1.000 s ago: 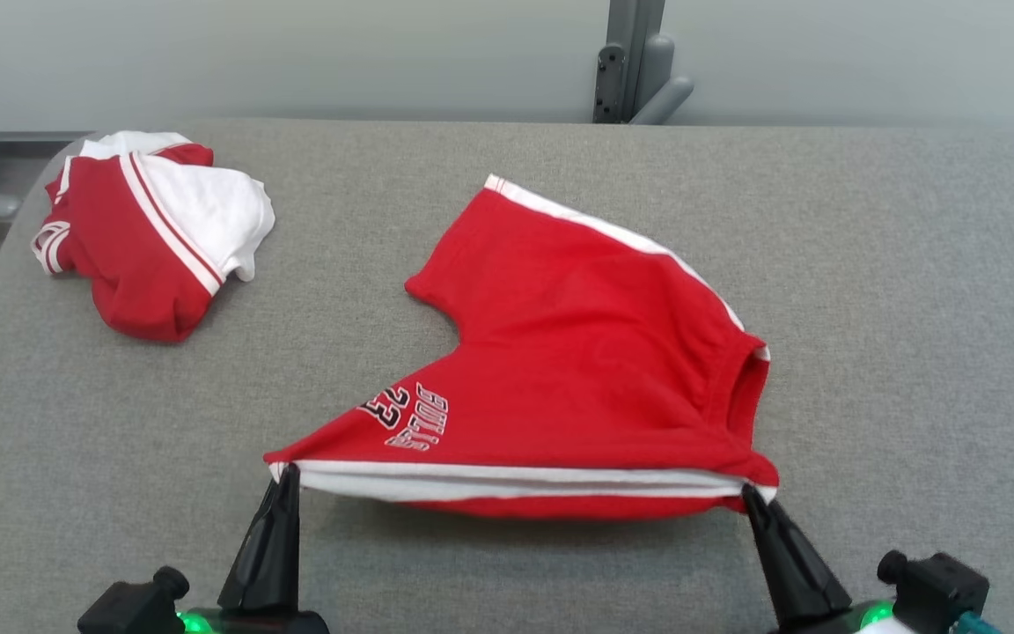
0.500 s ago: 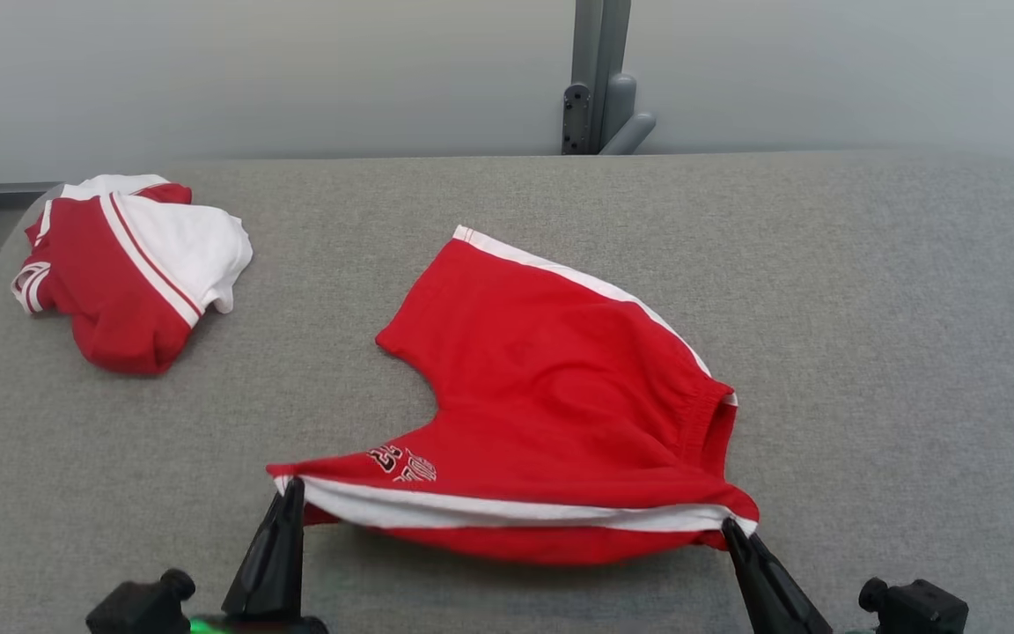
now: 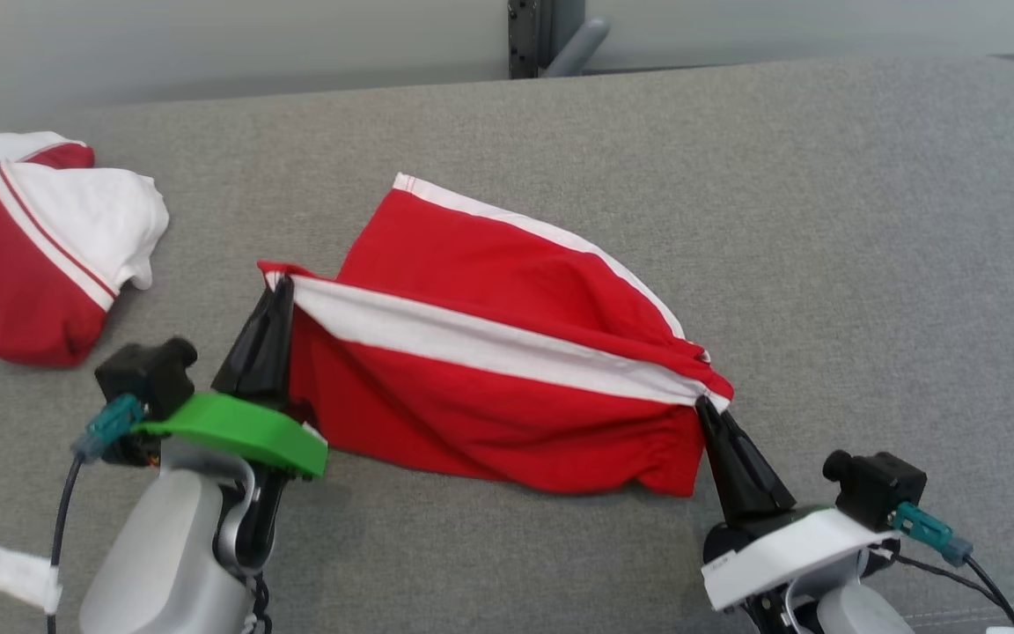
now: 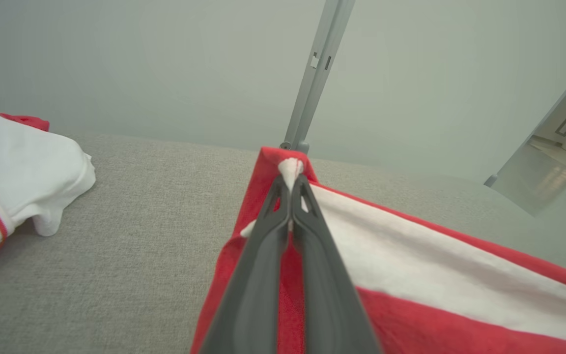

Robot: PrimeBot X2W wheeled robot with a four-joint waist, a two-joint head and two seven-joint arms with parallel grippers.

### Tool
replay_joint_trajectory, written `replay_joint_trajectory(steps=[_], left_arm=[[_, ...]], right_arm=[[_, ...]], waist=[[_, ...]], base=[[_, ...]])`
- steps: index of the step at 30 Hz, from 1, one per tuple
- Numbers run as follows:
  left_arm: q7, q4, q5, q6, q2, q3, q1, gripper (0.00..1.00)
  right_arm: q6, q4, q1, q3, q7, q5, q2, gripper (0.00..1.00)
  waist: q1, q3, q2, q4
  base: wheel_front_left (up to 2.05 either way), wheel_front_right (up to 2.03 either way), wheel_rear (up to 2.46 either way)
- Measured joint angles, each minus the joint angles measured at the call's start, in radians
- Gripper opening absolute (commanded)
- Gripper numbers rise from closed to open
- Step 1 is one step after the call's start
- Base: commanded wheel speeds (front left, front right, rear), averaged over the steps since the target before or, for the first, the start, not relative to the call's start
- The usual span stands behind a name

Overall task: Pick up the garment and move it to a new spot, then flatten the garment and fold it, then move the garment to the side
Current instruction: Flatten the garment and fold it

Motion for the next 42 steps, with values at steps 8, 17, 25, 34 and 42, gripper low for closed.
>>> replay_joint_trajectory(steps=[8,17,25,34,42], left_arm=[[-0.009,0.24,0.024,0.0,-0.012,-0.066,-0.281,0.0],[-0.013,0.387,0.056,-0.001,-0.028,-0.058,-0.451,0.0],[-0.013,0.532,0.122,0.006,-0.048,-0.038,-0.567,0.0],[-0.013,0.644,0.172,0.067,-0.064,-0.011,-0.617,0.86],[-0.013,0.629,0.18,0.074,-0.086,0.017,-0.618,1.0]], right_arm=[[0.0,0.071,-0.14,-0.026,0.0,0.01,0.04,0.0],[0.0,0.11,-0.234,0.006,0.0,0.11,0.043,0.0],[0.0,0.151,-0.298,0.045,0.0,0.148,0.044,0.0],[0.0,0.171,-0.332,0.065,0.0,0.155,0.044,1.0],[0.0,0.134,-0.327,0.043,0.0,0.112,0.044,1.0]], waist=[[0.0,0.112,0.0,-0.051],[0.0001,0.22,0.0,-0.118],[0.0001,0.281,0.0,-0.173],[0.0001,0.282,0.0,-0.196],[0.0001,0.255,0.0,-0.186]], base=[[0.0,0.0,0.0],[0.0,0.0,0.0],[0.0,0.0,0.0],[0.0,0.0,0.0],[0.0,0.0,0.0]])
